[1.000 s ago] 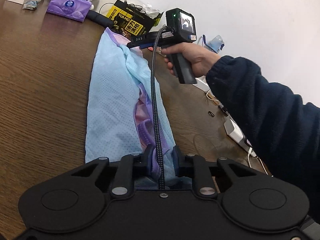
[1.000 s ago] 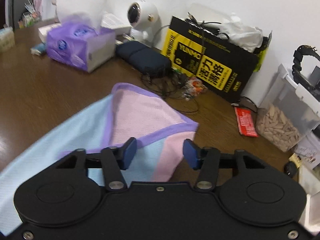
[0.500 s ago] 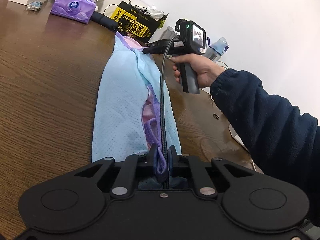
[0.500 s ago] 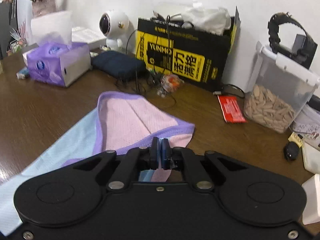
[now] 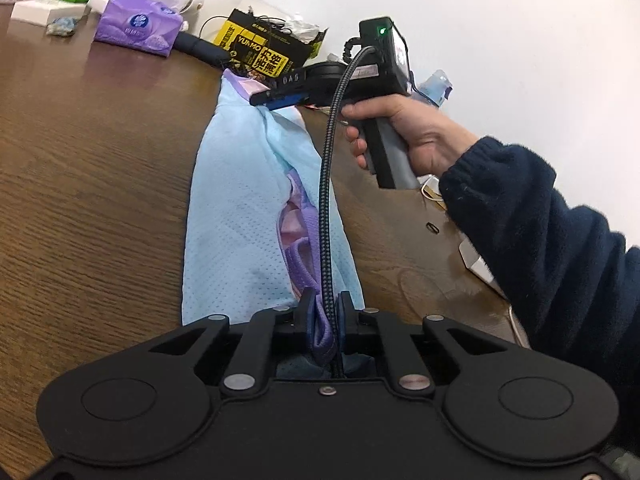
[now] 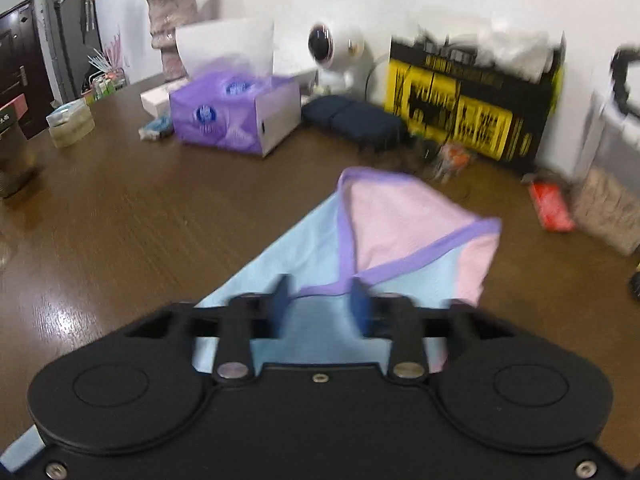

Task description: Fold clothes

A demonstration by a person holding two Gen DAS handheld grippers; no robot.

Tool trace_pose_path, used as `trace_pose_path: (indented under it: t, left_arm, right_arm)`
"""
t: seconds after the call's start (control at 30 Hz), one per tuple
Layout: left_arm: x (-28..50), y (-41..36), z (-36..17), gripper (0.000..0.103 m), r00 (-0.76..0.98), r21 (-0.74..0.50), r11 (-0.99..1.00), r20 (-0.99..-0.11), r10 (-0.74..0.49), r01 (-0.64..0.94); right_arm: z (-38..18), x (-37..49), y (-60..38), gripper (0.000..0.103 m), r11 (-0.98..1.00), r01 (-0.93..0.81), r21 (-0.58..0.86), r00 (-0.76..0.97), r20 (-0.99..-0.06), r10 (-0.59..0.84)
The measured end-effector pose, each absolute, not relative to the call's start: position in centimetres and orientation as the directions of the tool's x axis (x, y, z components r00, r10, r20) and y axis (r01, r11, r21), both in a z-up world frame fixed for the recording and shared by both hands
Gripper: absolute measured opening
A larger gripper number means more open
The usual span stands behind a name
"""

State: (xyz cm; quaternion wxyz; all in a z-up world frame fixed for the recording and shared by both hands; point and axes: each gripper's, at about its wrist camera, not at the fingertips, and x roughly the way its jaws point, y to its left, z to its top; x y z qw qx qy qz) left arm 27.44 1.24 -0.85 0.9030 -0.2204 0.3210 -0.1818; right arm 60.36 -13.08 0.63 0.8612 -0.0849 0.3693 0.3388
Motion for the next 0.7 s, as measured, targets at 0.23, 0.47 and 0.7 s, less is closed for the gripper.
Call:
trace_pose_path:
  t: [0.23, 0.47, 0.7]
  left_arm:
    - [27.7, 1.0, -0.8, 0.01, 0.731, -0.502, 0.843, -0.501, -0.464, 0.192]
    - [27.8, 1.5, -0.9, 0.014, 0.723, -0.545, 0.819, -0.49, -0.486, 0.182]
    - [23.8, 4.1, 2.3, 0.072, 0.752, -0.529, 0.772, -0.33, -0.57, 0.353]
  right_arm:
    - [0.4, 61.2, -13.0, 0.005, 0.821, -0.568, 0.062, 0.594, -0.659, 0.461]
    - [1.0, 59.9, -13.7, 0.05, 0.835, -0.549, 0.029, 0.657, -0.603, 0.453]
    - [8.2, 50.4, -17.4, 0.074, 0.716, -0.695, -0.073, 0.651, -0.488, 0.582]
